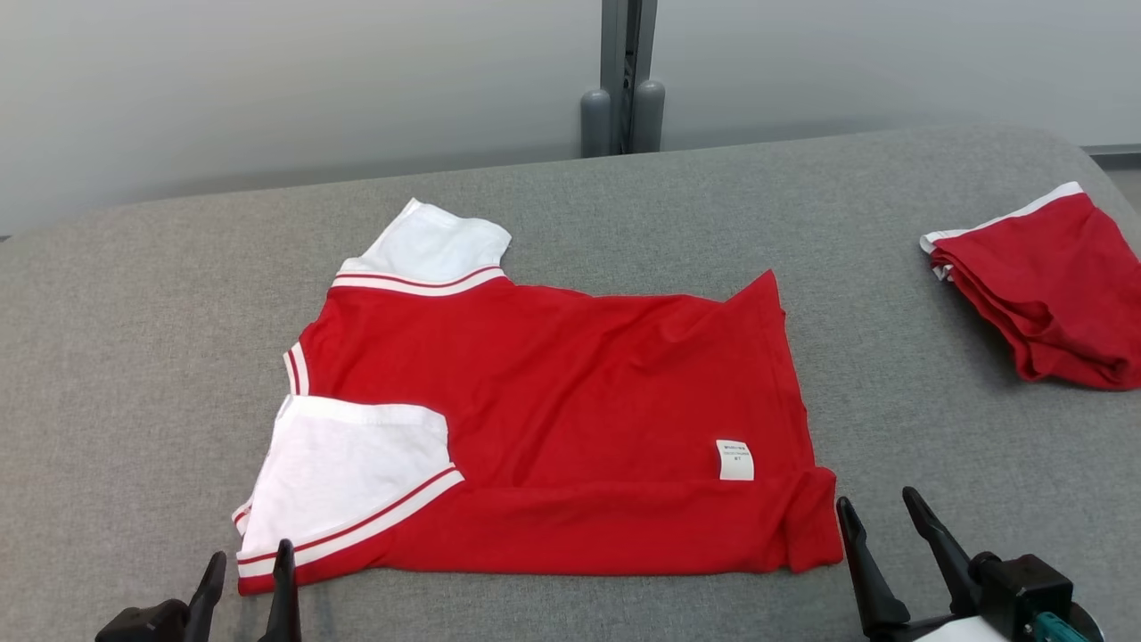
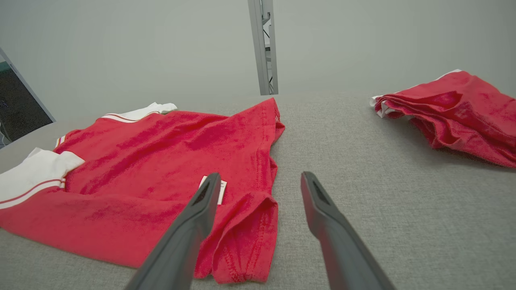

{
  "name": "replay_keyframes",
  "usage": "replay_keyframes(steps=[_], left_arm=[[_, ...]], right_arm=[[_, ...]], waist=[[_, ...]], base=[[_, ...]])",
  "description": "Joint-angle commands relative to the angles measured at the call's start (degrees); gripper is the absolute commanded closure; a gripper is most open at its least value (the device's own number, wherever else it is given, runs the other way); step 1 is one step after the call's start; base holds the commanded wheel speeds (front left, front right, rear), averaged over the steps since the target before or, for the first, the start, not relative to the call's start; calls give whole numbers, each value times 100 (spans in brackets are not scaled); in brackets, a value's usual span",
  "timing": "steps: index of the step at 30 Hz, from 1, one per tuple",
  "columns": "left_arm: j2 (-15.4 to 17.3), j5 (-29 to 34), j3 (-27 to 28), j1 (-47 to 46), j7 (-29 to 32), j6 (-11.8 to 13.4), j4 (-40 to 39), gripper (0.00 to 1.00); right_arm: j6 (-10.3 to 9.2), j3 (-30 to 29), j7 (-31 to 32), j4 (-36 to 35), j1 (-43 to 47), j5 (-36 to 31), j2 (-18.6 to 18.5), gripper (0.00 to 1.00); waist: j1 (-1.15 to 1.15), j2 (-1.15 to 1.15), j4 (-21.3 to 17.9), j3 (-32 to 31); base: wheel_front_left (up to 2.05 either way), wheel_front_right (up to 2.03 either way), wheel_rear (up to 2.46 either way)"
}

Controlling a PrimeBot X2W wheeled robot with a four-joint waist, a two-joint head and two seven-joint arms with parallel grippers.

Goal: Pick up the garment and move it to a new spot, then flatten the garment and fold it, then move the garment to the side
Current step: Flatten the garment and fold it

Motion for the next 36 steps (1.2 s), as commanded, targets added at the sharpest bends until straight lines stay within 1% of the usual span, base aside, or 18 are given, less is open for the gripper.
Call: replay_keyframes(steps=[1,2,7,11,16,19,20,21,22,26,28,30,34,36], left_arm=[[30,-71,5,-120,43,-34,93,0],[23,-143,8,-181,112,-73,252,0],[-23,-368,4,-388,361,-168,600,0],[0,-521,-6,-575,589,-283,879,0],[-4,-787,-30,-797,936,-481,1254,0],[-85,-953,-101,-866,1193,-608,1388,0],[-95,-977,-134,-886,1261,-626,1400,17],[-89,-1006,-158,-902,1297,-693,1410,60],[-87,-1041,-152,-918,1296,-730,1431,100],[-50,-1063,-115,-980,1118,-834,1425,100],[-67,-1051,-99,-960,1006,-828,1297,100],[-110,-1068,-88,-860,917,-786,1092,100],[-83,-1073,-24,-558,796,-707,683,100],[-121,-1061,-33,-368,770,-637,445,100]], right_arm=[[1,19,14,106,-71,32,-18,0],[1,57,-9,329,-86,60,-11,0],[1,221,-61,936,-258,174,10,0],[1,387,-89,1434,-475,323,18,0],[1,617,-55,1998,-772,579,28,0],[1,772,-67,2243,-912,808,35,0],[1,808,-81,2298,-958,823,37,31],[1,845,-82,2352,-1004,872,40,78],[2,904,-77,2423,-1042,932,45,100],[0,1034,-95,2594,-1148,1132,24,100],[-2,1062,-111,2637,-1165,1215,-20,100],[-2,1073,-109,2629,-1129,1316,-73,100],[-2,1050,-61,2445,-966,1515,-235,100],[-2,1063,66,2302,-840,1620,-352,100]], waist=[[0,0,5,89],[0,0,21,185],[0,0,71,429],[0,0,98,547],[0,0,100,648],[0,0,95,679],[0,0,95,688],[0,0,96,700],[0,0,96,710],[0,0,113,734],[0,0,140,716],[0,0,179,682],[0,0,269,615],[0,0,312,565]], base=[[0,0,0],[0,0,0],[0,0,0],[0,0,0],[0,0,0],[0,0,0],[0,0,0],[0,0,0],[0,0,0],[0,0,0],[0,0,0],[0,0,0],[0,0,0],[0,0,0]])
